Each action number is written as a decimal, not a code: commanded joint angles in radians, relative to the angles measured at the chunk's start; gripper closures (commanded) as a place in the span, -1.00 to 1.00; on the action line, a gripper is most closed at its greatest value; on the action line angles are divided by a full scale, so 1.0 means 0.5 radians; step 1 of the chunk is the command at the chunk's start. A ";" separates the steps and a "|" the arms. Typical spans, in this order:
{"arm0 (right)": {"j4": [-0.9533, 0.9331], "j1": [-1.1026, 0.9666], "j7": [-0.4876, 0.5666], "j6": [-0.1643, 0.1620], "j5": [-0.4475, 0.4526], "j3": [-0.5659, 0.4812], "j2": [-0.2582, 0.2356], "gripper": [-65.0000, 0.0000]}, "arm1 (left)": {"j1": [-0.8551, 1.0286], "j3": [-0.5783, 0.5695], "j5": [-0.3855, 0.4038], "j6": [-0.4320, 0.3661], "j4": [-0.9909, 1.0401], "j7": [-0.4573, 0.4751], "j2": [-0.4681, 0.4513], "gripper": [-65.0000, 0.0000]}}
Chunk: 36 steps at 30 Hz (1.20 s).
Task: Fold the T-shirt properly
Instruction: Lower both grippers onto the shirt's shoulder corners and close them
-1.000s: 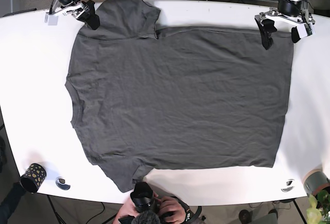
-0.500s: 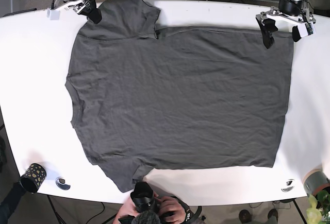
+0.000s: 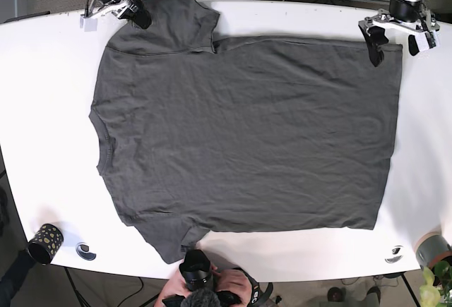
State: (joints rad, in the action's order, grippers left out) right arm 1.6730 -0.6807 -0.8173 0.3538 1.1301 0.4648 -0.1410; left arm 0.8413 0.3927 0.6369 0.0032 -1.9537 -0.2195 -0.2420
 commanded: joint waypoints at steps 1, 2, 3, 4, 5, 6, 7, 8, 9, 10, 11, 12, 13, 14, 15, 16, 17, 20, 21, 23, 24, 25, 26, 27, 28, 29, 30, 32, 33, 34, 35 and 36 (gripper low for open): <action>0.022 -0.003 0.010 0.018 0.040 0.011 -0.014 0.95 | 0.013 0.054 0.007 0.013 -0.028 -0.010 -0.008 -0.93; 0.022 0.004 0.010 0.018 0.040 0.011 -0.014 1.00 | 0.013 0.063 0.007 0.013 -0.028 -0.026 0.007 -0.93; 0.022 0.007 0.010 0.018 0.040 0.011 -0.014 1.00 | 0.010 0.066 0.007 0.013 -0.028 -0.044 0.019 -0.93; 0.022 0.007 0.010 0.018 0.040 0.011 -0.014 1.00 | 0.010 0.066 0.007 0.029 -0.028 -0.050 0.025 -0.93; 0.025 0.007 0.010 0.018 0.040 0.011 -0.014 1.00 | 0.010 0.066 0.011 0.050 -0.028 -0.053 0.025 -0.93; 0.028 0.004 0.010 0.018 0.040 0.011 -0.014 1.00 | 0.010 0.066 0.011 0.090 -0.028 -0.053 0.028 -0.93; 0.028 0.004 0.010 0.018 0.040 0.011 -0.014 1.00 | 0.004 0.066 0.011 0.145 -0.025 -0.053 0.031 -0.94; 0.028 0.004 0.010 0.018 0.040 0.011 -0.014 1.00 | -0.012 0.066 0.011 0.188 -0.025 -0.057 0.035 -0.94; 0.028 0.004 0.010 0.018 0.040 0.011 -0.014 1.00 | -0.027 0.066 0.011 0.213 -0.022 -0.063 0.050 -0.94; 0.028 0.004 0.010 0.018 0.040 0.011 -0.014 1.00 | -0.046 0.069 0.011 0.247 -0.004 -0.093 0.084 -0.94; 0.031 0.004 0.010 0.018 0.040 0.011 -0.014 1.00 | -0.067 0.085 0.011 0.268 0.012 -0.127 0.105 -0.94; 0.031 0.004 0.010 0.018 0.040 0.011 -0.014 1.00 | -0.095 0.115 0.011 0.290 0.033 -0.179 0.130 -0.94; 0.031 0.004 0.010 0.018 0.040 0.011 -0.017 1.00 | -0.128 0.152 0.011 0.323 0.058 -0.247 0.148 -0.94; 0.031 0.004 0.010 0.018 0.040 0.011 -0.020 1.00 | -0.162 0.195 0.011 0.369 0.082 -0.311 0.176 -0.94; 0.031 0.004 0.010 0.018 0.040 0.011 -0.020 1.00 | -0.196 0.232 0.011 0.415 0.107 -0.363 0.203 -0.94; 0.031 0.004 0.010 0.018 0.040 0.011 -0.023 1.00 | -0.245 0.305 0.011 0.495 0.141 -0.446 0.249 -0.94; 0.031 0.004 0.010 0.018 0.040 0.011 -0.023 1.00 | -0.276 0.370 0.007 0.550 0.162 -0.508 0.277 -0.94; 0.031 0.004 0.010 0.018 0.040 0.011 -0.023 1.00 | -0.368 0.557 -0.002 0.698 0.208 -0.670 0.360 -0.93; 0.031 0.004 0.010 0.018 0.040 0.011 -0.023 1.00 | -0.392 0.600 -0.002 0.732 0.214 -0.707 0.378 -0.93; 0.031 0.007 0.010 0.018 0.040 0.011 -0.023 1.00 | -0.435 0.686 -0.032 0.787 0.220 -0.775 0.397 -0.93; 0.031 0.007 0.010 0.018 0.040 0.011 -0.023 1.00 | -0.441 0.707 -0.075 0.802 0.220 -0.799 0.403 -0.93; 0.031 0.007 0.010 0.018 0.040 0.011 -0.023 1.00 | -0.444 0.717 -0.112 0.808 0.220 -0.811 0.406 -0.93; 0.031 0.007 0.010 0.018 0.040 0.011 -0.026 1.00 | -0.466 0.726 -0.155 0.811 0.223 -0.827 0.406 -0.93; 0.031 0.010 0.010 0.018 0.040 0.011 -0.026 1.00 | -0.487 0.729 -0.177 0.824 0.233 -0.833 0.406 -0.94; 0.031 0.010 0.010 0.018 0.040 0.011 -0.026 1.00 | -0.509 0.732 -0.201 0.854 0.257 -0.833 0.406 -0.94; 0.031 0.010 0.010 0.018 0.040 0.011 -0.026 1.00 | -0.527 0.735 -0.220 0.891 0.294 -0.833 0.406 -0.94; 0.031 0.010 0.010 0.018 0.040 0.008 -0.026 1.00 | -0.537 0.738 -0.226 0.916 0.316 -0.833 0.400 -0.94; 0.031 0.010 0.010 0.018 0.040 0.008 -0.023 1.00 | -0.558 0.738 -0.226 0.971 0.383 -0.833 0.394 -0.94; 0.031 0.013 0.010 0.018 0.040 0.008 -0.023 1.00 | -0.564 0.738 -0.229 0.989 0.408 -0.833 0.394 -0.94; 0.031 0.013 0.010 0.018 0.040 0.008 -0.023 1.00 | -0.573 0.738 -0.235 1.002 0.423 -0.833 0.394 -0.94; 0.031 0.013 0.010 0.018 0.040 0.008 -0.023 1.00 | -0.579 0.735 -0.235 1.017 0.441 -0.833 0.394 -0.94; 0.031 0.013 0.010 0.018 0.040 0.008 -0.026 1.00 | -0.589 0.732 -0.235 1.029 0.460 -0.833 0.394 -0.94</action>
State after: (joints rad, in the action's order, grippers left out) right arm 1.6707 -0.6670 -0.8204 0.3515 1.1301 0.4644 -0.1440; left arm 0.5457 0.7544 0.5083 0.5011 -1.7229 -0.6544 -0.0360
